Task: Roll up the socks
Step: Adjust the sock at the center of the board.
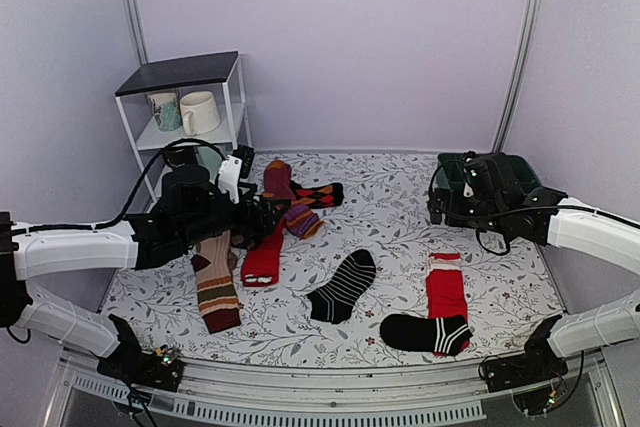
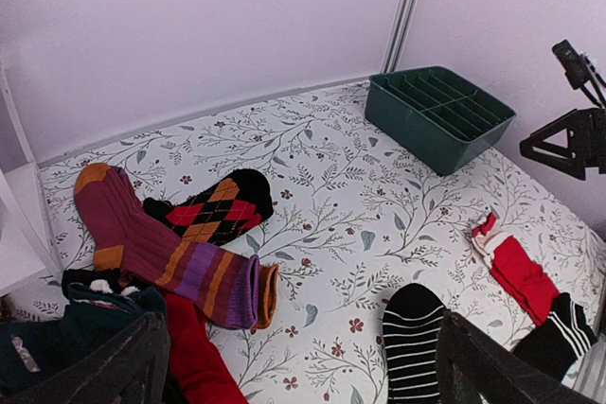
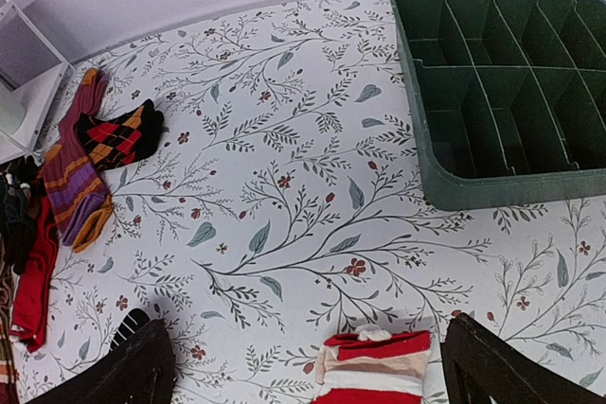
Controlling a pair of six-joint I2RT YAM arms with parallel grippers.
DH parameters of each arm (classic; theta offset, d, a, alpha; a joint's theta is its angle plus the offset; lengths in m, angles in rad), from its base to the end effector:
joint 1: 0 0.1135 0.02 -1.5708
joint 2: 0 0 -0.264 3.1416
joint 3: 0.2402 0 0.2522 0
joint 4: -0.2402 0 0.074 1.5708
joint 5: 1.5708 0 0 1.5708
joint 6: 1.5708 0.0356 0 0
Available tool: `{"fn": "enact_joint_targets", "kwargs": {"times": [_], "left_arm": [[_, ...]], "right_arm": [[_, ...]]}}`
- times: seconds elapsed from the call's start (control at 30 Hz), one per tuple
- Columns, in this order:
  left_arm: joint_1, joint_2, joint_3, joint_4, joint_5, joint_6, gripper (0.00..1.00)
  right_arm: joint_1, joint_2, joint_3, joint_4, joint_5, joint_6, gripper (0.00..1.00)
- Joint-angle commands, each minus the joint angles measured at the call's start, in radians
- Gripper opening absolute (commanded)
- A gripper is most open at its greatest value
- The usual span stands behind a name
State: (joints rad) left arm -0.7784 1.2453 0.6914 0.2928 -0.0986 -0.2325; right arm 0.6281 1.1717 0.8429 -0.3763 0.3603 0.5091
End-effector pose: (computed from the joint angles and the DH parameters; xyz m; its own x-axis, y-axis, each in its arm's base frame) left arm 0.2027 -0.1949 0.2576 -0.3242 -0.0023 -0.9460 0.5717 0.7962 -0.1979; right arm 0.2099 0.1370 0.2649 -0.6200 0.1134 -0.7763 -0.0348 0.9845 0.1717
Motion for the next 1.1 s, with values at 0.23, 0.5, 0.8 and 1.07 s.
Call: {"fn": "enact_joint_targets", "kwargs": {"times": [0.23, 0.5, 0.8, 1.07], "left_arm": [[0.005, -0.019, 0.003, -0.014, -0.039, -0.003, 0.99], [0.004, -0.032, -0.020, -0.016, -0.010, 0.012, 0.99], [0.003, -0.095, -0.153, 0.046, 0.074, 0.013, 0.97], [0.007, -0.193, -0.242, 0.057, 0.007, -0.008, 0.97]], "right_arm": [[0.001, -0.036, -0.036, 0.021, -0.035, -0.008, 1.00], [0.075, -0.079, -0.158, 0.147, -0.311, -0.078, 0.94], [0.450, -0.011, -0.210, 0.380, -0.434, -0.153, 0.84], [0.541, 0.290, -0.072, 0.497, -0.486, -0.176, 0.73]]}}
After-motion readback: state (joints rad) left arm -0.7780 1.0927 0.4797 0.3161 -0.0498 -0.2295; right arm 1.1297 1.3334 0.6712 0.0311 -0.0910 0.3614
